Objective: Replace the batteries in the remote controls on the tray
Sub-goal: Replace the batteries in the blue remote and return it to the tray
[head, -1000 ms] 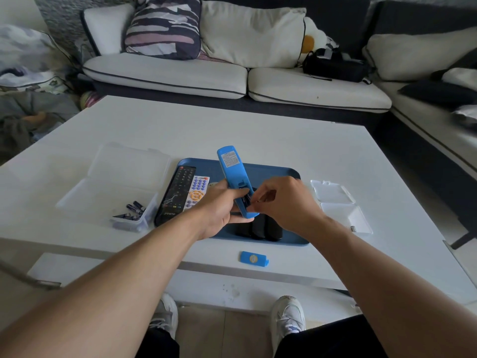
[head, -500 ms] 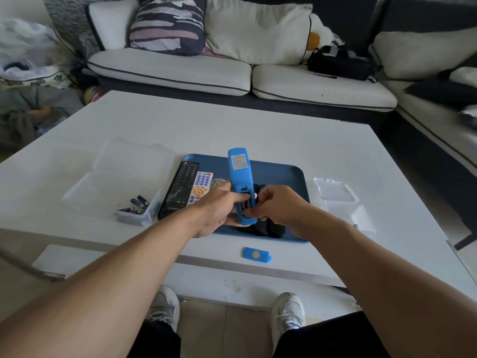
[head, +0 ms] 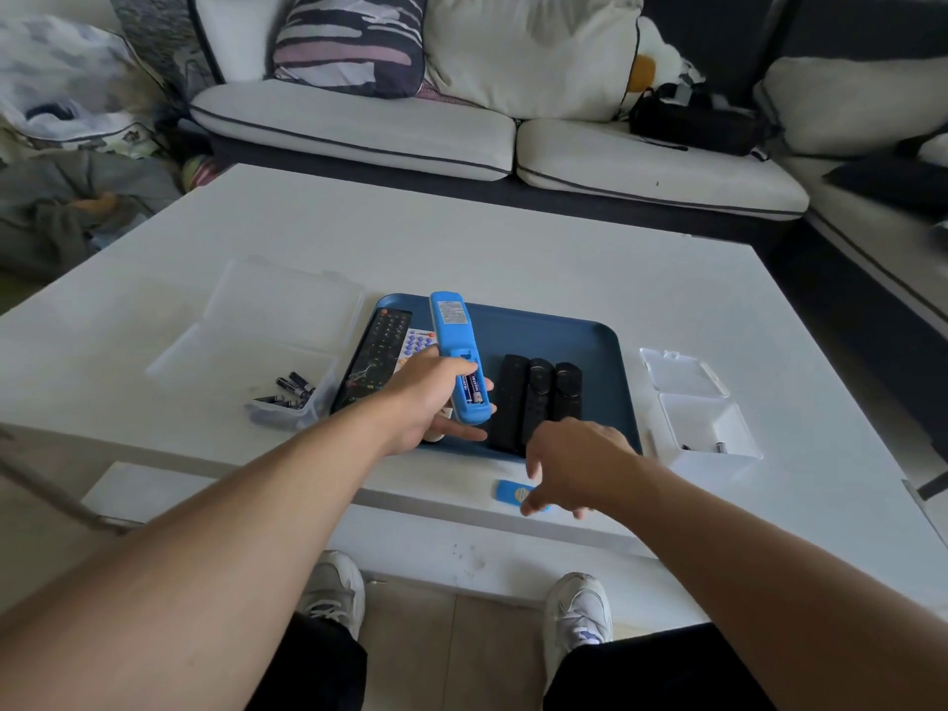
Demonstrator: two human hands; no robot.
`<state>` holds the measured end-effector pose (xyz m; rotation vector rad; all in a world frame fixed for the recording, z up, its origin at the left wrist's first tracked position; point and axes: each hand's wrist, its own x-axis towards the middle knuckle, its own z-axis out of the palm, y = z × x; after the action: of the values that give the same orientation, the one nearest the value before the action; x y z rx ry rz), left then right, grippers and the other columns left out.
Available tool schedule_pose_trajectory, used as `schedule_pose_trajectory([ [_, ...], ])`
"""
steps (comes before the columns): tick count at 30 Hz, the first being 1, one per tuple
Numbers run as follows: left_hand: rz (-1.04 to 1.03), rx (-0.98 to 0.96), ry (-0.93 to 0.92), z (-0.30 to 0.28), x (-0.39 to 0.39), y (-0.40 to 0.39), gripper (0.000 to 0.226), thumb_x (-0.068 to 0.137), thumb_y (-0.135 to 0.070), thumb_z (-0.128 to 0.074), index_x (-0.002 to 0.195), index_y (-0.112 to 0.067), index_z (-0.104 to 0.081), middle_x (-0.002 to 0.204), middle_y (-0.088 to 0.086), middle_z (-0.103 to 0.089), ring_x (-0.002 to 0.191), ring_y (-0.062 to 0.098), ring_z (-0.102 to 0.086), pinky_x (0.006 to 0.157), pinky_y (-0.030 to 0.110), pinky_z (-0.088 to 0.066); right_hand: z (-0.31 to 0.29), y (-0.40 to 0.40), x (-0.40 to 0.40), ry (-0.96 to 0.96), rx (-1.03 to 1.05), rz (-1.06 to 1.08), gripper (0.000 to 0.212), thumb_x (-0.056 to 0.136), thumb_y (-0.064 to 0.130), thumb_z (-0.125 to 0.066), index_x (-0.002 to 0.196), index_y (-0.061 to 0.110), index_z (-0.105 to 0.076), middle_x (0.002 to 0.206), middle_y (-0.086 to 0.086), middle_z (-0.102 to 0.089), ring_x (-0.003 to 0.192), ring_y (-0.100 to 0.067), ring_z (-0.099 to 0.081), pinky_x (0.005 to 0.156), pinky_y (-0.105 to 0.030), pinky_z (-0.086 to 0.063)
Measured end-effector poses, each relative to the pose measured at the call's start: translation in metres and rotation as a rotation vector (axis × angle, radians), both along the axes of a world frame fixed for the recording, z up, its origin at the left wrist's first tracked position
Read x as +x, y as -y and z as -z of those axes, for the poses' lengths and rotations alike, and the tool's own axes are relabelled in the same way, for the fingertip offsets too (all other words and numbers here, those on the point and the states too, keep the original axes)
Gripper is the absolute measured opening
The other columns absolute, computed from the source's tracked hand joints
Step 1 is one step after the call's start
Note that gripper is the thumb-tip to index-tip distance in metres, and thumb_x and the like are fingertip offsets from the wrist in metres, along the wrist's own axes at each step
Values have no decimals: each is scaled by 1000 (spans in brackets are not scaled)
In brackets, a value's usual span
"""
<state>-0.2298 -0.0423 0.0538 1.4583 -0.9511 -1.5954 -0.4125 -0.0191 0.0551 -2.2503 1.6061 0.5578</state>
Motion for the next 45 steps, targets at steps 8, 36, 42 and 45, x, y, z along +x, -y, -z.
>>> schedule_pose_trajectory([
  [8,-46,-53,-40,-3,5,3,26,102,-39,-55,122,-24,-61,111,9,-73,91,26,-75,57,37,-60,8,5,-4,83,15,-15,27,80,47,-79,90,23,-75,86,4,-72,78,-15,-66,73,-30,-55],
  [36,146,86,-308,-8,2,-8,49,107,-47,-38,133,-13,-61,128,22,-65,105,43,-70,78,57,-60,-30,23,5,1049,-222,215,26,79,23,-84,100,31,-71,74,4,-68,60,-9,-56,59,-29,-54],
  [42,175,64,-318,-11,-1,-10,59,101,-58,-42,133,-13,-61,118,16,-67,109,43,-69,86,60,-56,-30,24,6,975,-378,318,43,64,33,-93,85,26,-55,64,7,-46,52,-6,-36,49,-18,-35],
  [45,176,46,-323,-13,-4,-12,58,102,-57,-40,132,-13,-62,117,14,-68,111,41,-68,86,58,-58,-34,24,6,923,-393,341,55,60,34,-94,78,21,-44,65,7,-45,55,-9,-34,50,-20,-32],
])
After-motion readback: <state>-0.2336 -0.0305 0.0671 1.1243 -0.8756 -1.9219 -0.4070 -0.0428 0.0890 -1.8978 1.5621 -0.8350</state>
